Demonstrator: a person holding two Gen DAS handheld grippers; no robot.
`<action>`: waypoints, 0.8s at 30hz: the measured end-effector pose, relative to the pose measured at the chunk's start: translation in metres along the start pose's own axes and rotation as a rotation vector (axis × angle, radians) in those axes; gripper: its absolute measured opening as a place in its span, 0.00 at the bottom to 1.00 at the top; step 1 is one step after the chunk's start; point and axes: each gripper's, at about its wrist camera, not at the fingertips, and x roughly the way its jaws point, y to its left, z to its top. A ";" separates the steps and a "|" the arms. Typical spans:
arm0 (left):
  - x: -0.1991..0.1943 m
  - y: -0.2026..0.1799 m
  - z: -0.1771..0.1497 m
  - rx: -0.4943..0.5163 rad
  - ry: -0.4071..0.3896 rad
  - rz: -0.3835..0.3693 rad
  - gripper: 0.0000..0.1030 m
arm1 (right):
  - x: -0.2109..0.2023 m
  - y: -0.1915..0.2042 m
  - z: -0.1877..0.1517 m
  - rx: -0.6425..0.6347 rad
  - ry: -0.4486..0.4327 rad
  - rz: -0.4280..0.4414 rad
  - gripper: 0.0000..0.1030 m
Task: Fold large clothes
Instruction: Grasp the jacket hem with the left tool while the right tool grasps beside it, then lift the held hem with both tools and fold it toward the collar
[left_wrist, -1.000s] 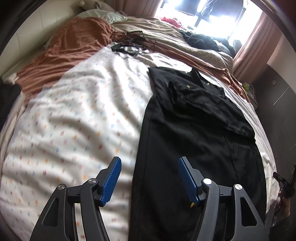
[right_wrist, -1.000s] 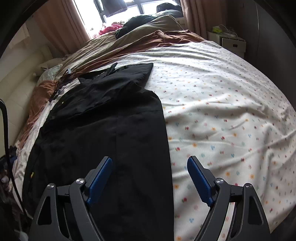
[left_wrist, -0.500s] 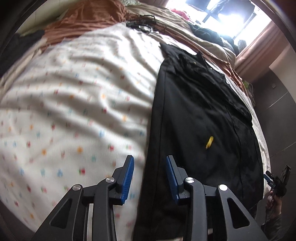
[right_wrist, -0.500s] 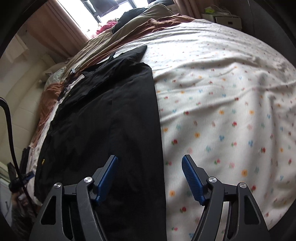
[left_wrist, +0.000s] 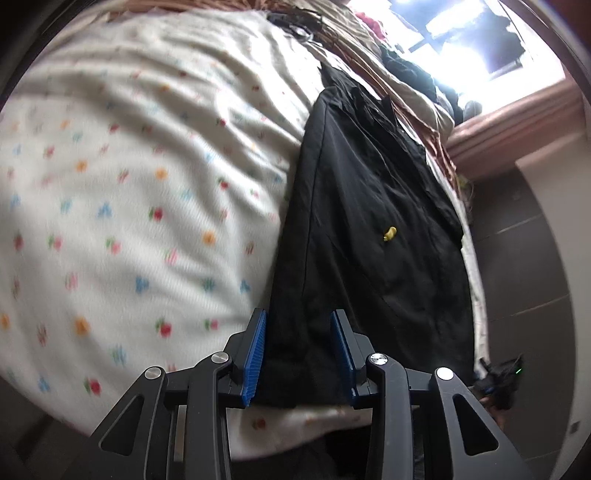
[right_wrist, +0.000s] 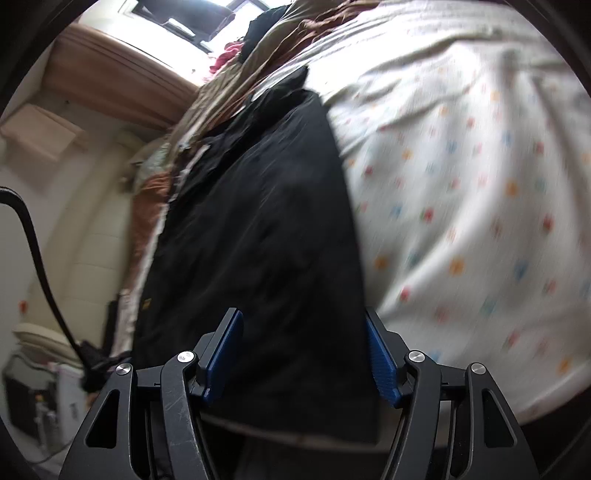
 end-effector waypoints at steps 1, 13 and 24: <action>-0.001 0.002 -0.003 -0.021 0.003 -0.020 0.36 | 0.000 -0.003 -0.005 0.020 -0.002 0.025 0.61; 0.011 0.010 -0.003 -0.164 -0.004 -0.168 0.36 | 0.020 -0.014 -0.016 0.187 -0.077 0.208 0.53; 0.025 -0.002 0.002 -0.169 -0.020 -0.099 0.22 | 0.025 -0.016 -0.014 0.218 -0.093 0.104 0.13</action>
